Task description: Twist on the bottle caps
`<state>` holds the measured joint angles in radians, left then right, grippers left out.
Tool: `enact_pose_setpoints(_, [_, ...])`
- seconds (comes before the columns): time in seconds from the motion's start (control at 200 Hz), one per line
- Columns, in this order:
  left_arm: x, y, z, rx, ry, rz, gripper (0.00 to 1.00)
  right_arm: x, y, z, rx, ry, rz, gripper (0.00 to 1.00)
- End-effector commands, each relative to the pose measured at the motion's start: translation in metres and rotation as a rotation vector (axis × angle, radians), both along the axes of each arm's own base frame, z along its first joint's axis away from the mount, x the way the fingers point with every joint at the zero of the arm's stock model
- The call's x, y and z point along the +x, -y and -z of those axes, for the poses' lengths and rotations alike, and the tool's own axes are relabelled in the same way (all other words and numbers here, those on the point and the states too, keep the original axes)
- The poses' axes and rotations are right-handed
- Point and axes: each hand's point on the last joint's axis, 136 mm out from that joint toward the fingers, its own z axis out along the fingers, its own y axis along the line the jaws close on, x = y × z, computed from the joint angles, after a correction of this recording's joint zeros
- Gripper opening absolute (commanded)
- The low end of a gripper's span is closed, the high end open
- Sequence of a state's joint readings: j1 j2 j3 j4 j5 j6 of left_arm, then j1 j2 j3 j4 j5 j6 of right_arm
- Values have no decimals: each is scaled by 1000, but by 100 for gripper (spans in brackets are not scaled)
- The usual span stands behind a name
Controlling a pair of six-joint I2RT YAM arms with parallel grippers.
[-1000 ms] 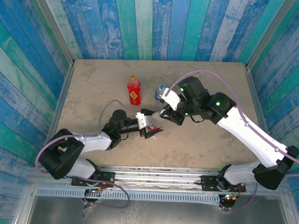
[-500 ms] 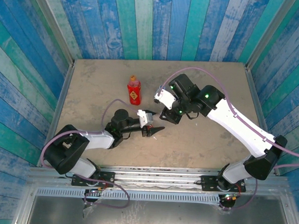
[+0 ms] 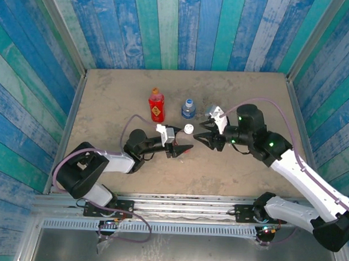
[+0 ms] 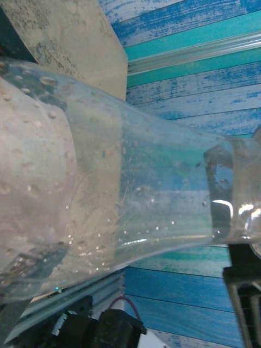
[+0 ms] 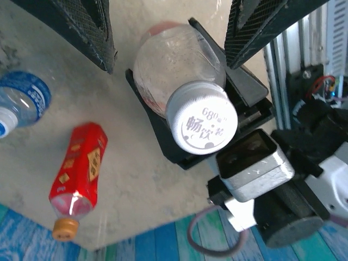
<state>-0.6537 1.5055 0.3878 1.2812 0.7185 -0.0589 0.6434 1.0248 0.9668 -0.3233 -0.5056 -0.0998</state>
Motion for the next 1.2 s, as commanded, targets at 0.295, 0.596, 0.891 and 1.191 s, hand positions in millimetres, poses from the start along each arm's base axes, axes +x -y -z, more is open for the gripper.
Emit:
enact_pose_setpoints(0.295, [-4,2,-4,-33,-26,43,58,1,-32,-40,164,87,-167,52])
enact_pose_setpoints(0.596, [1,2,-5,-28,-22,17,58,1,-35,-30,123,38,-194,20])
enact_pose_setpoints(0.891, [52,-2,-21,-81,-46,-240,57,50,-9,-2,52,-76,283,5])
enact_pose_setpoints(1.191, [69,-3,-18,-59,-46,-343,57,54,1,18,32,-168,536,5])
